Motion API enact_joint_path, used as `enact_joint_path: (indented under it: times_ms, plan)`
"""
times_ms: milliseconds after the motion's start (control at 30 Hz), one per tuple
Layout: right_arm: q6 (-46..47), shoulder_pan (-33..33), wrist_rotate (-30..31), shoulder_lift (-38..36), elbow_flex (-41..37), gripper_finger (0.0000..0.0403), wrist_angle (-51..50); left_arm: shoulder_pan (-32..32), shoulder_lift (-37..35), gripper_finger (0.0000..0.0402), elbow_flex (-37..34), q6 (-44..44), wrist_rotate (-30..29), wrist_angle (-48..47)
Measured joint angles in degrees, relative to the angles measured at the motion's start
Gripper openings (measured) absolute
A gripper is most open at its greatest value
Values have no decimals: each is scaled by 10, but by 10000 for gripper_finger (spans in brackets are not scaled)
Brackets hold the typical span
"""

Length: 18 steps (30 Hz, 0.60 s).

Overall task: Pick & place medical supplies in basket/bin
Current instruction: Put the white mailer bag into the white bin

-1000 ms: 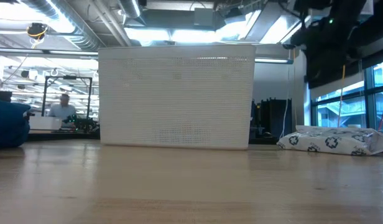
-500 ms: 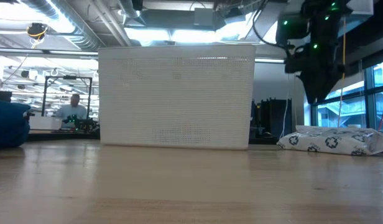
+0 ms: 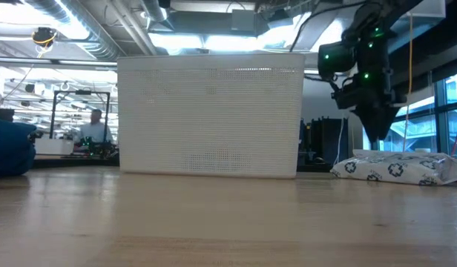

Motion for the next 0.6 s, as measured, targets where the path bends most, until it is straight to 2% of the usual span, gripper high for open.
enact_joint_path:
  times_ms: [233, 600]
  plan:
    - [-23, -16, -14, 43, 0, 171, 15, -2, 0, 187, 0, 0, 0, 0]
    - [-39, -28, -15, 71, 0, 61, 23, -2, 0, 187, 0, 0, -1, -2]
